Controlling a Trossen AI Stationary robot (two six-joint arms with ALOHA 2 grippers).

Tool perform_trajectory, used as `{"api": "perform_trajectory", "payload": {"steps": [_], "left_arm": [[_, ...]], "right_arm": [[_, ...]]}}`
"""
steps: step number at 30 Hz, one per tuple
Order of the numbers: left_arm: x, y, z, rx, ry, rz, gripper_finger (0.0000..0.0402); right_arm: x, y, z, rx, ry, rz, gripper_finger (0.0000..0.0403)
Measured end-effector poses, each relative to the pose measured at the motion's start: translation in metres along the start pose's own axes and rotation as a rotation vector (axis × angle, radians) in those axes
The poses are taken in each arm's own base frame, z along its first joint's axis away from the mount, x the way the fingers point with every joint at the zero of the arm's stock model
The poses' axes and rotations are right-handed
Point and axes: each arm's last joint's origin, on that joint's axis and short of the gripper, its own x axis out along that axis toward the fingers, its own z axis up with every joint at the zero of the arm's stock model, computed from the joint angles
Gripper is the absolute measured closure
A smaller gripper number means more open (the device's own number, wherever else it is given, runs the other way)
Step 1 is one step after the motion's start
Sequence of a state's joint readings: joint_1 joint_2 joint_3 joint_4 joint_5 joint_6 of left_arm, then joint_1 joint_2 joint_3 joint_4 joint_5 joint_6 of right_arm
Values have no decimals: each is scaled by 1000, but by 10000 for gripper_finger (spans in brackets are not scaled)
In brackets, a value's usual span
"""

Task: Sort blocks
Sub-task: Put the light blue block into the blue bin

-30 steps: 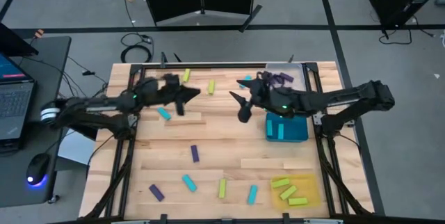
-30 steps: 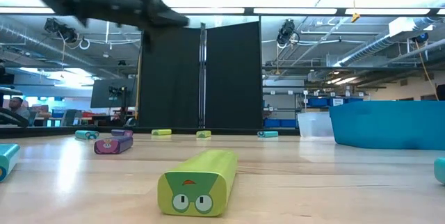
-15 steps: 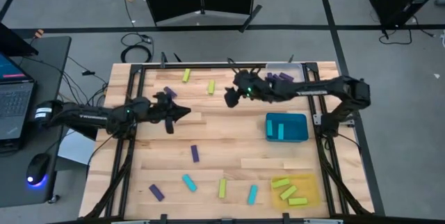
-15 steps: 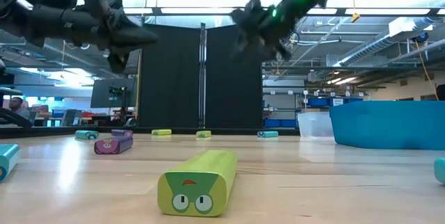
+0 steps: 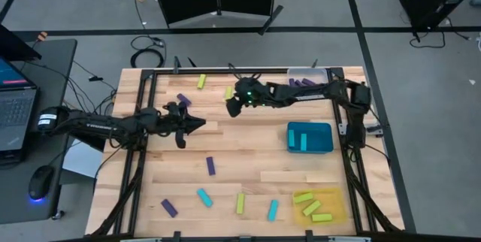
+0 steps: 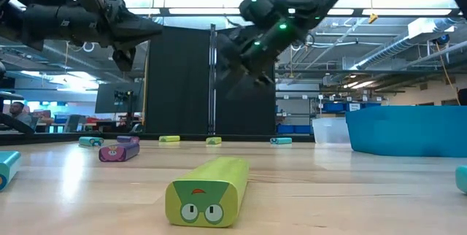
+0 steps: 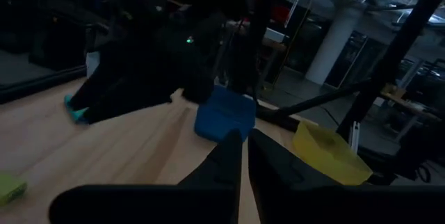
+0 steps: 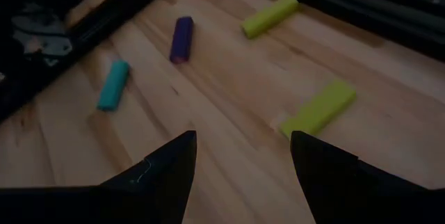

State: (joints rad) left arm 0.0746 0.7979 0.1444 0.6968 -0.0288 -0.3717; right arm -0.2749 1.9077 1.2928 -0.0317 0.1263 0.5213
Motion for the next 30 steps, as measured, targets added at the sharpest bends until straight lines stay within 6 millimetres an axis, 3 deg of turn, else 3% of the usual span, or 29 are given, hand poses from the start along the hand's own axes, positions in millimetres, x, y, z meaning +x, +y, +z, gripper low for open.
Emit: {"api": "perform_trajectory", "payload": {"steps": [10,21,30], "left_arm": [[0,0,-1,4,7,-7,367],[0,-3,1,5,8,-68,367],[0,-3,1,6,5,-74,367]], "right_arm": [[43,15,27,-37,107,-256,123],[93,-5,28,49,160,-434,58],[92,-8,25,76,187,-470,77]]}}
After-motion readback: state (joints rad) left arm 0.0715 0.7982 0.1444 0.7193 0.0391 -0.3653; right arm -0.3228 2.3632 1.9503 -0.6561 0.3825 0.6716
